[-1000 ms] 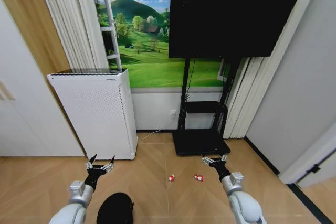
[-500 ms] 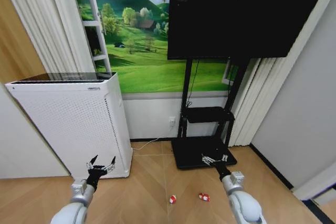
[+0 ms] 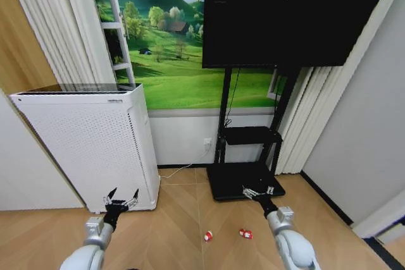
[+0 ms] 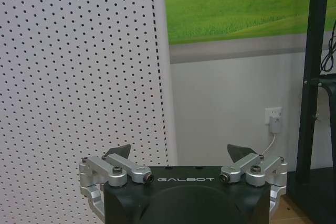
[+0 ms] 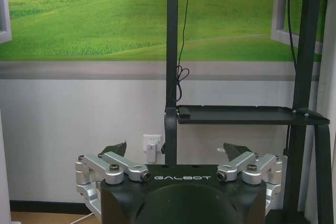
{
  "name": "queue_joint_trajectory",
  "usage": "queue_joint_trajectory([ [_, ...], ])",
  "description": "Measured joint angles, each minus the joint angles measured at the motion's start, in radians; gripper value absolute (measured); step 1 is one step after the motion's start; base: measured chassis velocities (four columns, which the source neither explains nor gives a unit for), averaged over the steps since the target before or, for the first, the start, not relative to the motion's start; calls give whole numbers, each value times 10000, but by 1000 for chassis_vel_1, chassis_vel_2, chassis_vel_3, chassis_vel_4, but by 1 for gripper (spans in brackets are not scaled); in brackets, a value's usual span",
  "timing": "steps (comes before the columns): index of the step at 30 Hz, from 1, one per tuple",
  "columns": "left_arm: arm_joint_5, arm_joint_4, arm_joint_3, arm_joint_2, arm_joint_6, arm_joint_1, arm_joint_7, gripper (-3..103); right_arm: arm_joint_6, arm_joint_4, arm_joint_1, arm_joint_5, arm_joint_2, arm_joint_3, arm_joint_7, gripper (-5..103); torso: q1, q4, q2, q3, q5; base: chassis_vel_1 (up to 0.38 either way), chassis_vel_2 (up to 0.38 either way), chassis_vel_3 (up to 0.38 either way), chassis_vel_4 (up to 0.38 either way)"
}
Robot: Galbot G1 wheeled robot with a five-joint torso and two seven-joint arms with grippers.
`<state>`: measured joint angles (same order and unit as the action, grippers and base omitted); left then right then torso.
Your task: Pick up the trash bin and place the garbage on the floor into it.
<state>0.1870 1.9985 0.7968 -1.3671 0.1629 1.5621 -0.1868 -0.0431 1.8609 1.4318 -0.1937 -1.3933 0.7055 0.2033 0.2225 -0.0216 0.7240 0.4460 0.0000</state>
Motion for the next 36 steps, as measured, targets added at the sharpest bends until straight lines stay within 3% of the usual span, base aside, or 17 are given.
queue_joint_trajectory([
  [36,-190,89,-9,-48,-23,67,-95,100,7,125,187,-199,78,102,132,100,-676,1,-1629,-962,1,0,0,0,0],
])
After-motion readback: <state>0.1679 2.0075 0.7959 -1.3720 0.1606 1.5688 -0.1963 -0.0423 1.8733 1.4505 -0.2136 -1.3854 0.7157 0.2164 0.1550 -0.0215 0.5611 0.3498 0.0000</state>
